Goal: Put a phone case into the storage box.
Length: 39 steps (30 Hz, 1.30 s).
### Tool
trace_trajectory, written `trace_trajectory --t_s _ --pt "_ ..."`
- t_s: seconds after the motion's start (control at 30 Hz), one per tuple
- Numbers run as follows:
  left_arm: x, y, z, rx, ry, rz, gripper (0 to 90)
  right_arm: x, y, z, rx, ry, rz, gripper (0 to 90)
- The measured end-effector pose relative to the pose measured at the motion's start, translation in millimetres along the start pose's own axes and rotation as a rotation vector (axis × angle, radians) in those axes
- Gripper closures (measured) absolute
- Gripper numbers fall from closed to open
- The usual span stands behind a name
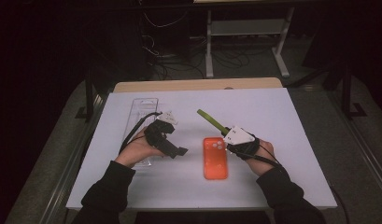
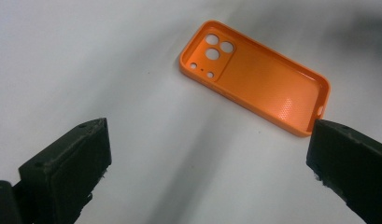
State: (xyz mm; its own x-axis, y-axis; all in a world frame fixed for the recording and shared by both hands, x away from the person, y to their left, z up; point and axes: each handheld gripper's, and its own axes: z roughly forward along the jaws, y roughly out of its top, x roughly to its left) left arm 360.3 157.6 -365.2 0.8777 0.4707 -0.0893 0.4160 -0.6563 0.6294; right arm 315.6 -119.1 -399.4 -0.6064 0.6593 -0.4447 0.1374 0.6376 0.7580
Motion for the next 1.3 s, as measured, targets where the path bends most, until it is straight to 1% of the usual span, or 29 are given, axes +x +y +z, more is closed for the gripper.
trace_trajectory --t_s 0.03,0.1,0.13,0.17,0.2,0.27,0.33,0.37,0.4,0.43,0.47,0.53,0.6,0.63,0.67,0.7,0.77,0.8,0.83,0.9,0.93,0.97,1.0,1.07,1.1,1.17,1.2,1.27,1.3 --pt "-0.1 0.1 -0.1 -0.006 0.002 -0.002 0.0 -1.4 -0.1 0.1 0.001 0.012 0.023 75.6" --pt "0.7 0.3 -1.3 -0.014 0.004 -0.004 0.0 -4.9 -1.3 0.5 -0.004 0.03 0.051 75.6" --pt "0.8 0.5 -1.8 -0.016 0.004 -0.004 0.0 -6.7 -1.3 0.0 0.003 0.054 0.111 75.6" --pt "1.1 0.6 -2.2 -0.016 0.003 -0.003 0.0 -7.5 -1.5 -0.1 0.003 0.061 0.135 75.6" --pt "1.4 0.6 -2.8 -0.017 0.005 -0.002 0.0 -8.8 -1.9 0.1 -0.001 0.067 0.144 75.6" --pt "1.8 0.8 -2.5 -0.018 0.009 0.0 0.0 -12.0 -2.9 -0.2 0.004 0.091 0.189 75.6" --pt "1.2 1.3 -1.1 -0.026 0.009 -0.014 0.0 -14.1 -3.7 -0.1 0.005 0.106 0.226 75.6" --pt "0.3 1.4 0.2 -0.04 0.012 -0.026 0.0 -15.2 -4.4 0.1 0.006 0.119 0.259 75.6" --pt "0.7 1.8 -0.2 -0.035 0.013 -0.022 0.0 -17.1 -5.3 0.4 0.006 0.128 0.269 75.6" --pt "-0.3 1.8 1.2 -0.056 0.008 -0.041 0.0 -18.3 -5.8 0.6 0.007 0.132 0.282 75.6" --pt "-0.6 2.1 0.8 -0.059 0.01 -0.041 0.0 -20.6 -6.8 0.9 0.005 0.143 0.303 75.6" --pt "0.4 2.9 -0.3 -0.066 0.022 -0.026 0.0 -23.4 -8.2 1.6 0.006 0.16 0.346 75.6" --pt "0.2 3.1 -0.2 -0.093 0.022 -0.045 0.0 -24.5 -9.8 2.7 -0.001 0.18 0.393 75.6" --pt "1.1 3.5 -1.1 -0.09 0.029 -0.035 0.0 -24.3 -10.0 2.8 -0.004 0.193 0.426 75.6" --pt "1.3 3.5 -1.4 -0.088 0.035 -0.034 0.0 -25.2 -10.9 3.1 -0.003 0.198 0.446 75.6" --pt "1.7 3.4 -1.3 -0.094 0.044 -0.037 0.0 -26.3 -12.0 3.7 -0.007 0.199 0.458 75.6" --pt "3.0 3.2 -1.2 -0.111 0.057 -0.053 0.0 -28.2 -13.1 3.9 -0.005 0.215 0.499 75.6" --pt "3.7 3.0 -1.8 -0.111 0.064 -0.057 0.0 -30.1 -14.8 4.8 -0.02 0.221 0.514 75.6" --pt "4.3 2.9 -1.6 -0.126 0.068 -0.074 0.0 -30.3 -15.3 5.1 -0.019 0.224 0.532 75.6" --pt "5.2 3.0 -1.9 -0.138 0.081 -0.089 0.0 -31.2 -16.6 6.1 -0.02 0.229 0.55 75.5" --pt "5.2 3.4 -1.5 -0.152 0.083 -0.097 0.0 -31.1 -16.7 6.7 -0.022 0.227 0.548 75.6" --pt "5.8 4.2 -1.4 -0.158 0.078 -0.102 0.0 -30.7 -16.5 6.8 -0.02 0.226 0.548 75.6" --pt "5.4 5.1 -1.2 -0.165 0.068 -0.115 0.0 -30.1 -16.3 7.1 -0.021 0.227 0.552 75.5" --pt "3.8 8.7 0.7 -0.19 0.068 -0.127 0.0 -27.2 -15.0 7.5 -0.027 0.228 0.56 75.6" --pt "4.0 10.4 2.2 -0.198 0.066 -0.126 0.0 -26.4 -14.8 7.7 -0.03 0.228 0.562 75.6" --pt "3.9 11.8 4.2 -0.218 0.053 -0.138 0.0 -24.5 -13.9 8.1 -0.03 0.231 0.563 75.6" --pt "4.6 12.3 5.3 -0.228 0.045 -0.141 0.0 -23.3 -12.9 7.6 -0.025 0.234 0.571 75.5" --pt "4.7 13.6 5.7 -0.246 0.041 -0.149 0.0 -22.6 -11.6 7.8 -0.04 0.235 0.572 75.6" --pt "5.6 14.8 5.2 -0.261 0.043 -0.149 0.0 -21.5 -10.6 7.5 -0.042 0.24 0.585 75.5"
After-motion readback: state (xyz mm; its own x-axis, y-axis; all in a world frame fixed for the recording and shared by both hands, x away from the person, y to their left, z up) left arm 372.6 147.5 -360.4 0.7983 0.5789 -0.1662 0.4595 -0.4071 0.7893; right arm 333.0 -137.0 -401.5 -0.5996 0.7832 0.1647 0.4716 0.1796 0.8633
